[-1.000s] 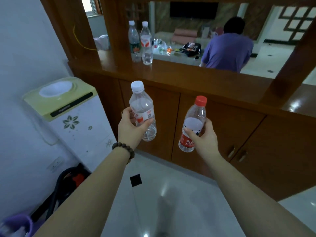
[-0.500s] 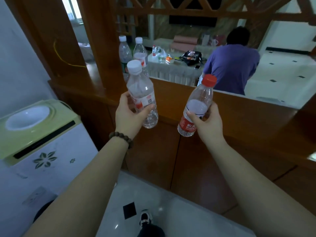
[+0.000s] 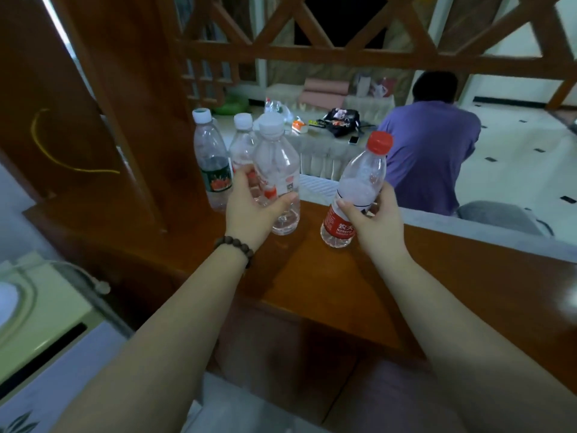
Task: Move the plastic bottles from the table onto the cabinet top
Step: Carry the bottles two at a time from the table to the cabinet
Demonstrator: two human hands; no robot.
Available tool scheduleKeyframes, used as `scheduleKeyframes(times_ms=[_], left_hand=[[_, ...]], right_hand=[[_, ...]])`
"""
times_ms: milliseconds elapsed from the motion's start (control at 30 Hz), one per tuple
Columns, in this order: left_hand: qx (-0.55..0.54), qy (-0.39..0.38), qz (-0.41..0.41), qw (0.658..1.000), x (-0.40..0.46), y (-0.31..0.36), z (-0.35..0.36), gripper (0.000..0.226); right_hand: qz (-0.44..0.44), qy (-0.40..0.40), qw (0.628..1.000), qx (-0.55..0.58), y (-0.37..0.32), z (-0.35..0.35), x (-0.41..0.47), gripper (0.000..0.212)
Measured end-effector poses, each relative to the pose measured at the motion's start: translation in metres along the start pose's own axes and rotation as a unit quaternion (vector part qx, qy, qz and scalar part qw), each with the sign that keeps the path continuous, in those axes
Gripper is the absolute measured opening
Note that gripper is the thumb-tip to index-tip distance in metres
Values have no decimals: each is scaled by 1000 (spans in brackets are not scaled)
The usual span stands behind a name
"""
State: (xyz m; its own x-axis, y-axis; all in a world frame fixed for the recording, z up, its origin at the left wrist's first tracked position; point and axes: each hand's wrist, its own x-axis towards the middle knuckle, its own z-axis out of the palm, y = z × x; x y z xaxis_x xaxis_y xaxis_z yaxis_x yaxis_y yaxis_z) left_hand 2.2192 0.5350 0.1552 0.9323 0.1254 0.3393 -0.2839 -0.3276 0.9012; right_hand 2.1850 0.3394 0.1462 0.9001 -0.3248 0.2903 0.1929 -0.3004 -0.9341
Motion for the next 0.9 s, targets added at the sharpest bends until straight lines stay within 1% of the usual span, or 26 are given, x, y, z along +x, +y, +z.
scheduleKeyframes(times_ms=[133,300,400,733,900], left_hand=[[10,-8,0,1000,31,-8,21,69],[36,-17,-21,999,50,-13,39,66],[40,-20,-34,998,54,-14,46,67],[56,-5,-72,996,53,-28,48,70],[67,3,-65,996,50,-29,47,68]], right_hand=[[7,-19,1000,-3,6,11,32,64],[7,-49,999,-16,9,19,61,63],[9,-65,997,-29,11,23,72,59],[16,-106,993,-57,22,38,86,63],[4,-118,991,-66,26,39,86,64]])
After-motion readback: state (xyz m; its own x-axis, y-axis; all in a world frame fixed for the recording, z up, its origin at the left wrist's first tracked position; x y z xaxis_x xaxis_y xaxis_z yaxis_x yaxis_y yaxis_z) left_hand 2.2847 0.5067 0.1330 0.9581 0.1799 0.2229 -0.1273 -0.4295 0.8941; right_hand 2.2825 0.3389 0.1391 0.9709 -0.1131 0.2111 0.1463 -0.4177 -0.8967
